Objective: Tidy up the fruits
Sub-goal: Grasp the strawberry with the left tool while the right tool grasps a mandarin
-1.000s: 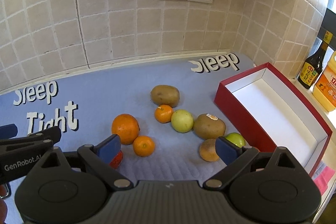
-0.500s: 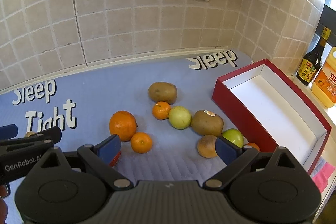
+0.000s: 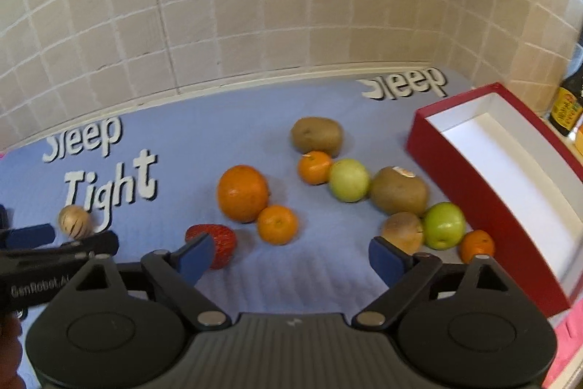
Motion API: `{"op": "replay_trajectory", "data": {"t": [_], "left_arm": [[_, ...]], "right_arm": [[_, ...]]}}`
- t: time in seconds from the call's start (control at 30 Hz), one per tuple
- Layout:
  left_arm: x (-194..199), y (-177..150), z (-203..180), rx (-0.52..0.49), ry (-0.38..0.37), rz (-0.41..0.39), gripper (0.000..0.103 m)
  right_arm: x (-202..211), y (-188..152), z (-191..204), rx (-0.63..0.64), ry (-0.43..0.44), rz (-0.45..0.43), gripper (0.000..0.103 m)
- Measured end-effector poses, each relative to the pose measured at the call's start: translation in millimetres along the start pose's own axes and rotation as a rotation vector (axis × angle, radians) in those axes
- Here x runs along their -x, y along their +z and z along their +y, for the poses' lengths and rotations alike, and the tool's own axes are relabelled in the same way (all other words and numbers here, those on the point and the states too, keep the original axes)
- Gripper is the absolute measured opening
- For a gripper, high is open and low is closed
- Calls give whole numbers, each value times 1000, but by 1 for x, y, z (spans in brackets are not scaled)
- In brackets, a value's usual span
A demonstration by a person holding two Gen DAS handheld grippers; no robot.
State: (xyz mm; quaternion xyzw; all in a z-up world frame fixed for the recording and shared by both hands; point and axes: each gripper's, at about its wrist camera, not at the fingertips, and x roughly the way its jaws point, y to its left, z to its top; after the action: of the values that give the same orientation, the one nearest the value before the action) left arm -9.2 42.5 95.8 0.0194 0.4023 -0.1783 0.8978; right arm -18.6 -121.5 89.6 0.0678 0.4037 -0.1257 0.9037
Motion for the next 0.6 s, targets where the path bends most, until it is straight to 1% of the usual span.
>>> {"op": "replay_trajectory", "data": {"t": [0.07,0.1,0.13,0.17,0.2,0.27,0.3,0.37,0.43,0.47,0.5,0.6], "left_arm": [[-7,6,4,5,-17,6,102],[-10,9,6,-4,-36,6,102],[-14,12,7,-29,-74,9,102],[-19,13,5,-64,-122,18,102],[-23,13,2,-91,-154,31,102],[-35,9,-8,-158,-222,56,102],[-39,6,-14,-177,-239,57,102],[-53,2,-28,-210,-267,82,102],[-64,-1,-38,-230,-292,90,99],[-71,-1,-44,-236,-297,102,97],[-74,-1,-45,-238,-301,110,92],[-88,1,-51,-241,-298,121,88]], "right_arm": [[-9,-5,1,3,17,13,91],[-14,-8,0,-5,25,25,86],[-19,-10,-2,-19,36,37,79],[-25,-11,-5,-37,47,51,76],[-31,-10,-9,-54,58,59,72],[-43,-7,-19,-92,81,56,70],[-48,-6,-23,-101,87,55,69],[-61,-2,-27,-92,91,64,65],[-69,2,-26,-76,108,63,62],[-75,3,-24,-64,113,63,61],[-79,5,-23,-51,116,68,61],[-88,8,-20,-41,136,72,60]]}}
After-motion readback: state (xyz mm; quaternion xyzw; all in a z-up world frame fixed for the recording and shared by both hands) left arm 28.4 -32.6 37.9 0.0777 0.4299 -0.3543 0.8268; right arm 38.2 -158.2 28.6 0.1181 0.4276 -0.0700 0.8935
